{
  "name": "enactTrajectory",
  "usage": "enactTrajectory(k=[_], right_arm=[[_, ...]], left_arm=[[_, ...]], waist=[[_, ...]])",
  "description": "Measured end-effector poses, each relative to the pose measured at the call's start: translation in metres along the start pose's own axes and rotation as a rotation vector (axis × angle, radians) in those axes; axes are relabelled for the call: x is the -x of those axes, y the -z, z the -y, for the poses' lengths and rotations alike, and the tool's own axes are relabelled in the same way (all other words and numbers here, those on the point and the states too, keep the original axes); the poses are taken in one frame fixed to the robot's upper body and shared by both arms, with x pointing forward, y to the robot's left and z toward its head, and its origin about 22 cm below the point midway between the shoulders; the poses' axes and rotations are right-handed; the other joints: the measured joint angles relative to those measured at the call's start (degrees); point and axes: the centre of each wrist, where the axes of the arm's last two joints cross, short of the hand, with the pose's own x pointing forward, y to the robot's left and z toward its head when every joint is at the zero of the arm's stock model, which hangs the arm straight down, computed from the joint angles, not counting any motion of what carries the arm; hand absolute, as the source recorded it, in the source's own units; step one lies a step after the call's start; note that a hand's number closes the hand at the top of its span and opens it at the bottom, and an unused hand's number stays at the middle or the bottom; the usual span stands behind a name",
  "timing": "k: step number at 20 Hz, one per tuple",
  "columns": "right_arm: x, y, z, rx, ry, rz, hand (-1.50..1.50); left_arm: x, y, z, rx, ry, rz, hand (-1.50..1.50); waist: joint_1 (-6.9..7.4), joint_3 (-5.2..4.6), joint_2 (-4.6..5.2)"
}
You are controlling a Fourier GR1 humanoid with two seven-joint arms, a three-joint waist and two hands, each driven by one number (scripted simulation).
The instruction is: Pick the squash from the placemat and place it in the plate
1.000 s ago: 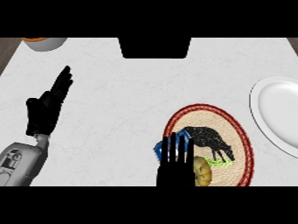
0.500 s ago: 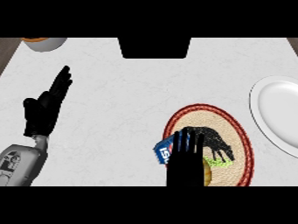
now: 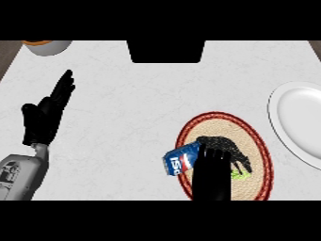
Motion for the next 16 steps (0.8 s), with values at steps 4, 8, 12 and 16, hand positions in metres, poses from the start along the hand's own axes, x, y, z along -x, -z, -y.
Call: enactTrajectory(k=[4,8,12,16], right_arm=[[-0.001,0.001,-0.003,0.051,-0.013,-0.002,1.50],[-0.003,0.003,-0.004,0.092,-0.011,0.001,1.50],[0.030,0.018,-0.009,0.115,0.033,0.012,1.50],[0.094,0.040,-0.019,0.083,0.139,0.010,1.50]], left_arm=[[-0.004,0.006,0.008,-0.002,-0.004,0.000,0.00],[-0.001,-0.004,0.006,0.000,-0.001,0.000,0.00],[0.004,-0.005,0.009,-0.014,-0.003,-0.002,0.00],[0.005,-0.006,0.002,-0.050,-0.005,-0.008,0.00]], waist=[[-0.04,-0.05,-0.08],[0.07,-0.08,-0.17],[-0.51,0.02,-0.07],[-3.02,0.53,0.17]])
